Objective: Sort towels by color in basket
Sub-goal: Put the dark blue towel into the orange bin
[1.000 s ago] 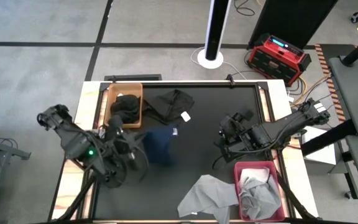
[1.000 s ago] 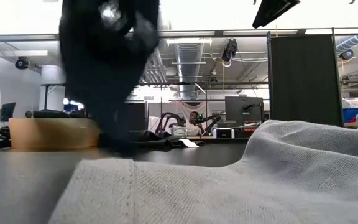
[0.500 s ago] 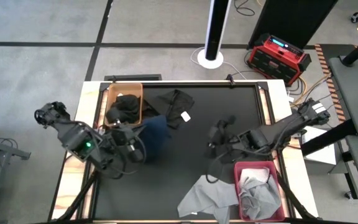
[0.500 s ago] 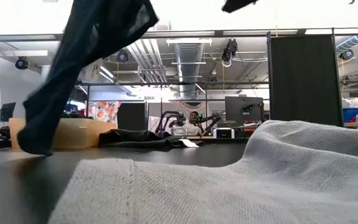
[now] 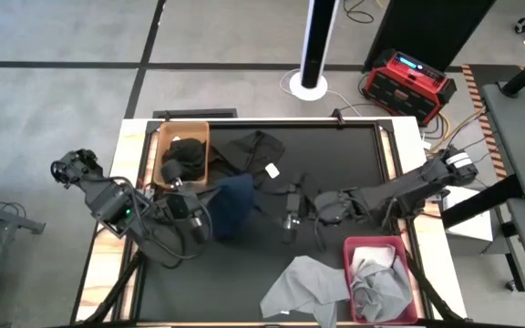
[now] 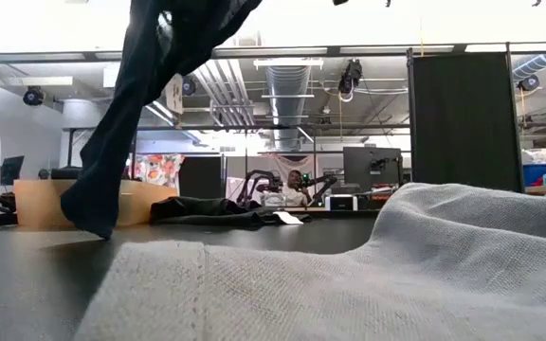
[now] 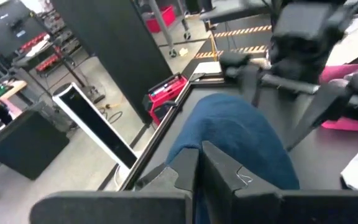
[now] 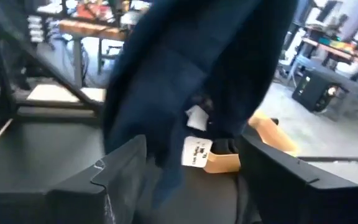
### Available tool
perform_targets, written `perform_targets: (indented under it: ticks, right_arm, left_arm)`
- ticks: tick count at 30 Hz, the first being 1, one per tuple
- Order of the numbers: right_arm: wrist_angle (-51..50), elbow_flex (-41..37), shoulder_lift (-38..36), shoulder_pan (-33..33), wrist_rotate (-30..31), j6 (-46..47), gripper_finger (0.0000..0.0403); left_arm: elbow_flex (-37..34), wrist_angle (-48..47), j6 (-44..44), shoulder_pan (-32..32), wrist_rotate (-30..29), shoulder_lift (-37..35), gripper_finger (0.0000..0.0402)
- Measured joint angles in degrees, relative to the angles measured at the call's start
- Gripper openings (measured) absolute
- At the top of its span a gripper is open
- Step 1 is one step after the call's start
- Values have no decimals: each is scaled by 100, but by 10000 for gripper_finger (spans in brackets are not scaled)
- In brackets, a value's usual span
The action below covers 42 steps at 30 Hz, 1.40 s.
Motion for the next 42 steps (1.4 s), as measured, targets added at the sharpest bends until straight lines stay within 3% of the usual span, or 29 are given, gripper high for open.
perform_targets:
  ticks: [6, 9, 12, 16, 19, 28, 31, 34, 42]
  right_arm:
    - [381, -4, 482, -316, 22, 51, 254]
    - [407, 46, 605, -369, 25, -28, 229]
    - [413, 95, 644, -356, 5, -198, 169]
    - [264, 151, 512, -320, -24, -468, 41]
    - [-221, 279, 303, -297, 12, -613, 15]
    - [-2343, 1067, -428, -297, 343, -597, 8]
    - [-2714, 1305, -578, -297, 341, -619, 8]
    - [-2865, 1513, -691, -297, 330, -700, 8]
    - [-3057, 2239, -743, -286, -46, -1048, 8]
  left_arm:
    - [0, 477, 640, 2, 2, 0, 0]
    - [0, 484, 667, 0, 2, 0, 0]
    - [0, 459, 676, 0, 2, 0, 0]
    - [0, 440, 616, 0, -5, -8, 1]
    - [0, 152, 550, 0, -1, -34, 16]
    - [0, -1825, -836, 0, 483, -249, 141]
    - [-2, -2328, -1107, 0, 929, -251, 177]
    - [-20, -2366, -1210, 0, 1131, -261, 201]
    - [-217, -1965, -905, 2, 606, -203, 217]
